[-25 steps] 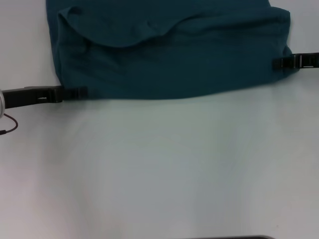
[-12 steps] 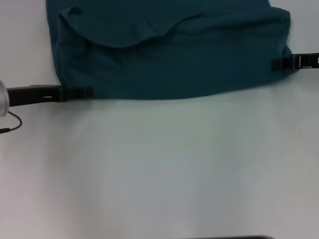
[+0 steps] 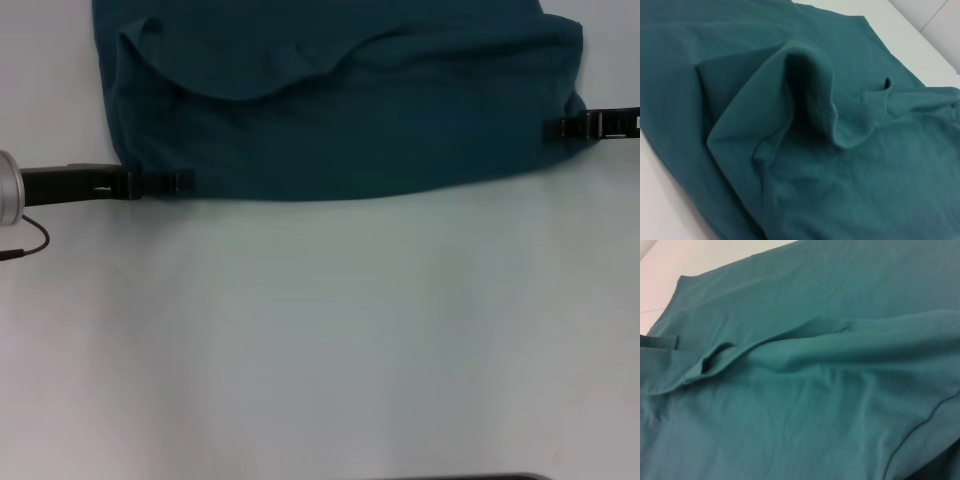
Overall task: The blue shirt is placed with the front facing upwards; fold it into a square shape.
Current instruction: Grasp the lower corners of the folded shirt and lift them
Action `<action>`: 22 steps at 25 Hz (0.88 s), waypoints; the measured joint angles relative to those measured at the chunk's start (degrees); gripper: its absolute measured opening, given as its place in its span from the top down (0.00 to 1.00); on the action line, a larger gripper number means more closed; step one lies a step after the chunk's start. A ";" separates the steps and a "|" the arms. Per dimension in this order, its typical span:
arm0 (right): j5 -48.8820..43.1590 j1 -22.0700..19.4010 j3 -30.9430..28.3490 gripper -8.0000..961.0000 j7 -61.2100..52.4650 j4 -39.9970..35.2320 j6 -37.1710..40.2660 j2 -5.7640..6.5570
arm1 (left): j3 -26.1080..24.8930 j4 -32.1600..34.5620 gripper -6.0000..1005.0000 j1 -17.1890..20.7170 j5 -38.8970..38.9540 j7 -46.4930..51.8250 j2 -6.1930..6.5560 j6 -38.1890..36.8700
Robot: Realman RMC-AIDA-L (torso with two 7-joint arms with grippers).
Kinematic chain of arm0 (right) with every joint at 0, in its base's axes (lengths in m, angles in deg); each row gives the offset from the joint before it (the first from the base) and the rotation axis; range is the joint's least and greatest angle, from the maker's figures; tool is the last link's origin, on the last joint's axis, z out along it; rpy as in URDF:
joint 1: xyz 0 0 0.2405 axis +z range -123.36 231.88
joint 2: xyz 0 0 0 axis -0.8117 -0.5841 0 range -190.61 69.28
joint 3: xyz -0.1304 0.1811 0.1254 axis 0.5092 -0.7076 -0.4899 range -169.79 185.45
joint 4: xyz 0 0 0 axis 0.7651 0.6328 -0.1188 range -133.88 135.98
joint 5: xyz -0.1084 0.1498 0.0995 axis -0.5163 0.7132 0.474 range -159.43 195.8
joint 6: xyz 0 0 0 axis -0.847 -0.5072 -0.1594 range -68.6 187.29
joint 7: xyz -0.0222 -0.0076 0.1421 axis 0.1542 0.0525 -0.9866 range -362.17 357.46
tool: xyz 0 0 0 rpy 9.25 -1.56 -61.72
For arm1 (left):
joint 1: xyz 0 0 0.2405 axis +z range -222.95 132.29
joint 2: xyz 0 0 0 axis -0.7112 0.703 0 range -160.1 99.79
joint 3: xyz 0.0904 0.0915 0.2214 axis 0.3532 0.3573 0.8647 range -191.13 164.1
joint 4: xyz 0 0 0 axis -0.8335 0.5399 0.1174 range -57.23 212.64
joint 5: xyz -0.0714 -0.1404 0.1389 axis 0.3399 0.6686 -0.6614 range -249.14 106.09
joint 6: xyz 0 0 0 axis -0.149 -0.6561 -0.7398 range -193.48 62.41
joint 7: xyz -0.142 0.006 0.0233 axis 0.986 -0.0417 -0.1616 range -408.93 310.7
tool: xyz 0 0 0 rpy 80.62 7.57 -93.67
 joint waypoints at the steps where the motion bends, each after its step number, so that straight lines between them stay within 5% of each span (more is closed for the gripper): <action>1: 0.00 -0.02 -0.02 0.94 -0.01 0.00 0.00 -0.03 | 0.02 -0.15 0.16 0.00 0.00 0.00 -0.04 0.02; 4: 0.00 -0.05 -0.06 0.94 -0.02 -0.01 0.10 -0.06 | 0.08 -0.36 0.17 -0.02 0.00 0.05 -0.10 0.54; 22: 0.00 0.02 -0.10 0.94 0.18 -0.02 0.23 -0.18 | 0.54 -0.37 0.76 -0.31 -2.11 1.55 -0.13 2.51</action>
